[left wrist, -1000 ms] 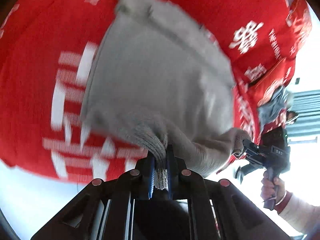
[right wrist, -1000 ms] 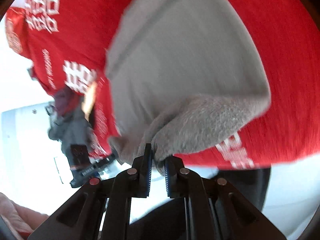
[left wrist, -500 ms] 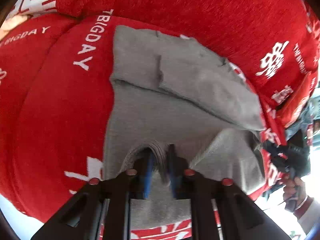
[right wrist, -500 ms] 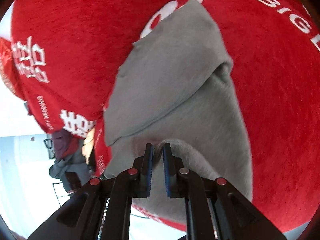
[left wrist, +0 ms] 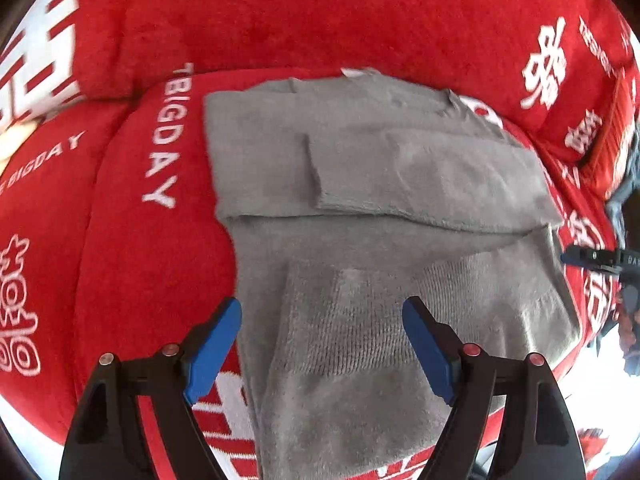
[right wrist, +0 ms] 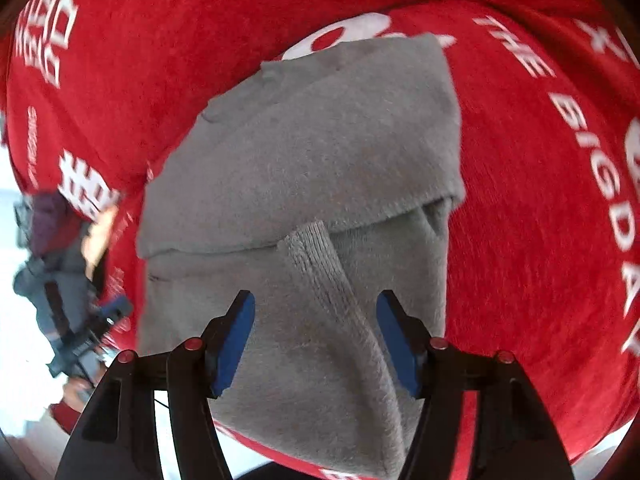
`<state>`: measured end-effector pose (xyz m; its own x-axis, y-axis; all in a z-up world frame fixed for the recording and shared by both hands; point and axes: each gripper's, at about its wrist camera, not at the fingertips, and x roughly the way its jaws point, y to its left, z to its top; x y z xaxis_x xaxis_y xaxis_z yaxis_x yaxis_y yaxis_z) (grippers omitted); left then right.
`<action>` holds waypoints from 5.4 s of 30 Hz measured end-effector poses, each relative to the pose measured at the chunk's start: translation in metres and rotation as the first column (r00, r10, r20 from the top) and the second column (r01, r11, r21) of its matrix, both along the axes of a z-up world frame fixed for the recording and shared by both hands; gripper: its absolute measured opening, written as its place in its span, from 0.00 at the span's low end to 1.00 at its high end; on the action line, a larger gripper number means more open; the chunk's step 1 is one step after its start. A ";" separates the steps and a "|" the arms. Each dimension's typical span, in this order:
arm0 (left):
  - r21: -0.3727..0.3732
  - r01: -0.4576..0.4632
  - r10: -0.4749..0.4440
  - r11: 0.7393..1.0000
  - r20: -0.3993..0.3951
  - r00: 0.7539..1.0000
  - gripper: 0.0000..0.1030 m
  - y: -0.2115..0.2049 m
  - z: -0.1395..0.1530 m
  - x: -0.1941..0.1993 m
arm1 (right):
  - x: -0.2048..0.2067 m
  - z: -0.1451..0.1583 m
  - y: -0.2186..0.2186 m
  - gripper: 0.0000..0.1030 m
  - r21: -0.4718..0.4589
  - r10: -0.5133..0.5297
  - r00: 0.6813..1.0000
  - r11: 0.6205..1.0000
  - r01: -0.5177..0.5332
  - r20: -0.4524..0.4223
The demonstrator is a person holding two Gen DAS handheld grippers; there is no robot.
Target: Fold small clothes
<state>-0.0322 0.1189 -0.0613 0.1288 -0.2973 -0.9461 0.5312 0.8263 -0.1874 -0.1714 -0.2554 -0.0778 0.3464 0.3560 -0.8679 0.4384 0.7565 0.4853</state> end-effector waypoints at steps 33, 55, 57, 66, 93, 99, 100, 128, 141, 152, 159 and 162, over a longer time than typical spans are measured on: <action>-0.245 0.106 -0.098 0.964 0.047 0.994 0.13 -0.014 0.065 -0.005 | -0.012 0.092 0.053 0.08 -0.420 0.101 0.991 0.906 -0.055 0.087; -0.112 -0.104 0.117 0.988 0.117 0.986 0.13 -0.112 0.006 0.153 | 0.182 0.041 -0.037 0.08 -0.406 0.191 0.979 0.902 -0.149 0.065; -0.081 -0.116 0.125 0.990 0.119 0.985 0.13 -0.115 -0.005 0.157 | 0.188 0.019 -0.043 0.08 -0.376 0.165 0.986 0.916 -0.138 0.040; 0.054 -0.253 0.242 0.966 0.158 0.957 0.14 -0.091 -0.013 0.176 | 0.189 -0.011 -0.060 0.11 -0.299 0.101 0.995 0.949 -0.101 -0.016; 0.045 -0.299 0.302 0.953 -0.121 0.946 0.75 0.009 -0.005 0.060 | 0.074 0.008 0.028 0.50 0.255 0.076 0.995 0.963 -0.090 0.065; 0.000 -0.263 0.258 0.965 -0.186 0.948 0.73 0.019 -0.022 0.051 | 0.065 -0.022 0.111 0.58 0.475 0.115 0.993 0.873 -0.113 0.025; -0.016 -0.255 0.247 0.967 -0.196 0.949 0.65 0.020 -0.024 0.050 | 0.063 -0.030 0.122 0.58 0.504 0.099 0.995 0.859 -0.090 0.011; -0.052 -0.166 0.154 0.985 -0.191 0.969 0.25 0.076 -0.026 0.017 | 0.057 -0.069 0.190 0.11 0.498 -0.185 0.972 0.835 0.233 -0.145; 0.152 -0.200 0.212 0.968 -0.067 0.975 0.73 0.073 -0.018 0.010 | 0.039 0.011 0.086 0.34 0.161 -0.184 0.982 0.969 0.189 -0.045; 0.220 -0.230 0.247 0.948 -0.054 0.967 0.73 0.058 -0.002 0.002 | -0.005 0.000 0.009 0.59 0.024 -0.404 0.902 0.911 0.412 -0.154; 0.139 -0.209 0.213 0.968 -0.020 0.977 0.73 0.053 0.053 -0.005 | 0.012 0.038 0.067 0.63 -0.002 -0.158 0.976 0.987 0.159 -0.152; 0.113 -0.197 0.201 0.974 -0.023 0.979 0.73 0.049 0.071 -0.007 | 0.020 0.057 0.097 0.73 -0.008 -0.073 0.988 0.997 0.073 -0.135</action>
